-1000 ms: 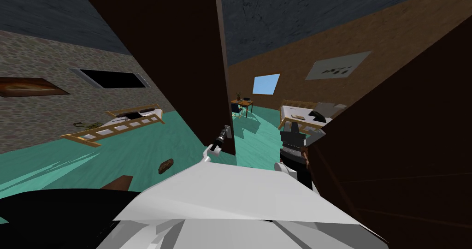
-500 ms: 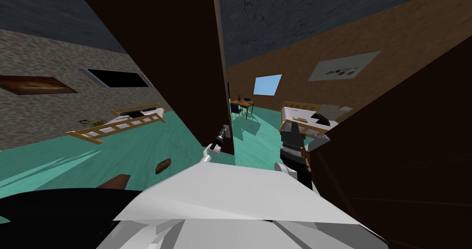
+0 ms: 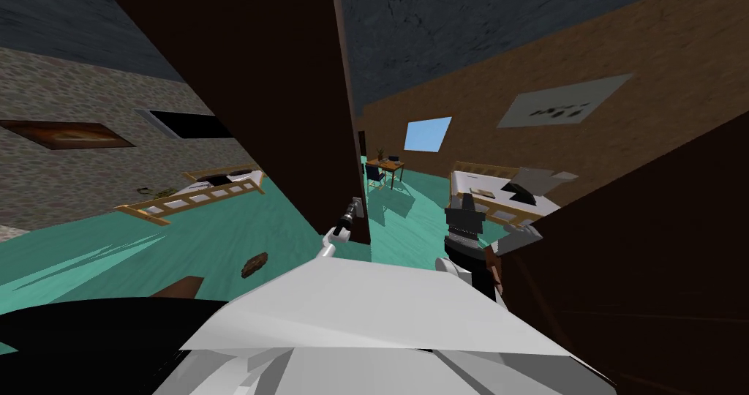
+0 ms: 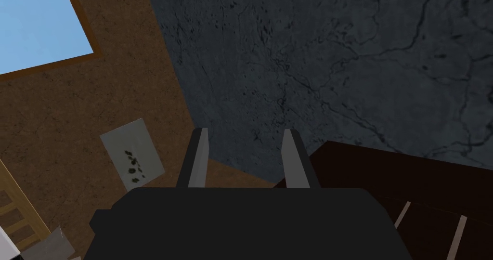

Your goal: Push the door open

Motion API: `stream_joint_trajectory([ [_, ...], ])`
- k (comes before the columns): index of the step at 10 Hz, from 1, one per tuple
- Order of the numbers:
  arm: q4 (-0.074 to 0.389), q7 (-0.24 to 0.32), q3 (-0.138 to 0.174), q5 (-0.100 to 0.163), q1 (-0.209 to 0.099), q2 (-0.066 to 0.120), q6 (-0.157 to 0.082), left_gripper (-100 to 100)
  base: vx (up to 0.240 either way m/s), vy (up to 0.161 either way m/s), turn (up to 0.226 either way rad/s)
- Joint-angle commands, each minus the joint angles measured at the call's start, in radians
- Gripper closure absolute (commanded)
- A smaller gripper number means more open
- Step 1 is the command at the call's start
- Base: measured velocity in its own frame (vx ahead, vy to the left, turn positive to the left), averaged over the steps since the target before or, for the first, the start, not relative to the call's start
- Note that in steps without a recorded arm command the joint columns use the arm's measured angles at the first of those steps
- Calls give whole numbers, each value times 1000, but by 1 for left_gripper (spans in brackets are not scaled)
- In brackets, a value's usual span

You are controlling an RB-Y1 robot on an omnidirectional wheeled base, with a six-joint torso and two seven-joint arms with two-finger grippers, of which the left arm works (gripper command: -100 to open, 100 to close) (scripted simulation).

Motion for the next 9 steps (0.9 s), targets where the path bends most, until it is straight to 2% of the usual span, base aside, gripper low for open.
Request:
stream_joint_trajectory([
  [1, 2, -3, 13, 2, 0, -1, 0, 100, 121, -46, 42],
  [6, 10, -16, 61, 8, -2, -4, 1, 100, 156, -101, 61],
  [9, 17, -28, 107, 14, -3, -7, 1, 100, 173, -146, 91],
])
